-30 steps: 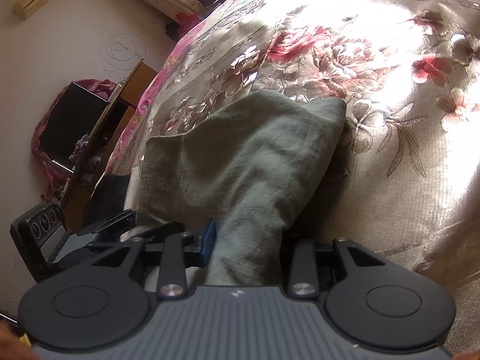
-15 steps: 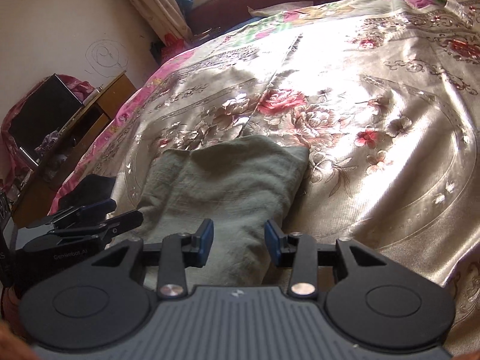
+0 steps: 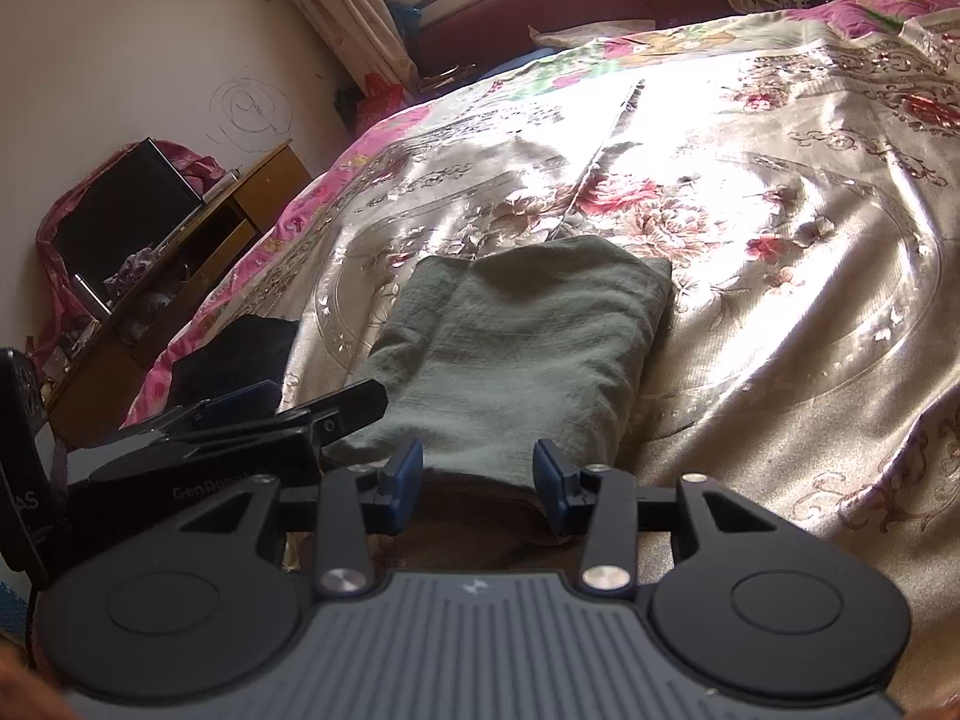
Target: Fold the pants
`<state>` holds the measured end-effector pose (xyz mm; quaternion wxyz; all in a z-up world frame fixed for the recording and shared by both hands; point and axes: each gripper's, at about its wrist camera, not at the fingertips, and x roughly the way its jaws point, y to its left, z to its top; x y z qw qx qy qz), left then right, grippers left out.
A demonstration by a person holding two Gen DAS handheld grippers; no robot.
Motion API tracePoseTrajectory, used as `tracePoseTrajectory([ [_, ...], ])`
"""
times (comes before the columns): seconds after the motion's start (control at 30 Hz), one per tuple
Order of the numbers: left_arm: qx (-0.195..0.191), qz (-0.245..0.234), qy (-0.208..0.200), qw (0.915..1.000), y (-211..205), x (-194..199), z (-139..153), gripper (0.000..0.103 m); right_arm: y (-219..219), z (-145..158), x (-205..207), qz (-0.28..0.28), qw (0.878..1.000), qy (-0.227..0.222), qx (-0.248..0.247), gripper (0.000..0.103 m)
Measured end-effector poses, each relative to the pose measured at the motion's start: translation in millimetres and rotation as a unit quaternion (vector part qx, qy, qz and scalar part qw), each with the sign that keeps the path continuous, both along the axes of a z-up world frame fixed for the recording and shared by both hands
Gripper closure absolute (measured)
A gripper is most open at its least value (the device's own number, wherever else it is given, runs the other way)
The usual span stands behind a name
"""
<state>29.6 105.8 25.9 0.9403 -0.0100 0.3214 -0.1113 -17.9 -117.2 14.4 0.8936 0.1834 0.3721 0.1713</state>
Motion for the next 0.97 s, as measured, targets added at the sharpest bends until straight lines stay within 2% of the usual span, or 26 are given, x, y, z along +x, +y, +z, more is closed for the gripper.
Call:
tracePoseTrajectory([
  [0.5, 0.018, 0.003, 0.007, 0.9998, -14, -20, -8, 0.0, 0, -8, -23, -0.011, 1.0, 0.007, -0.008, 0.06],
  [0.83, 0.064, -0.017, -0.002, 0.9978, -29, -25, -15, 0.0, -4, -17, -25, -0.019, 1.0, 0.022, -0.008, 0.059],
  [0.97, 0.066, -0.011, 0.001, 0.9978, -28, -23, -16, 0.0, -6, -18, -24, -0.02, 1.0, 0.023, -0.006, 0.059],
])
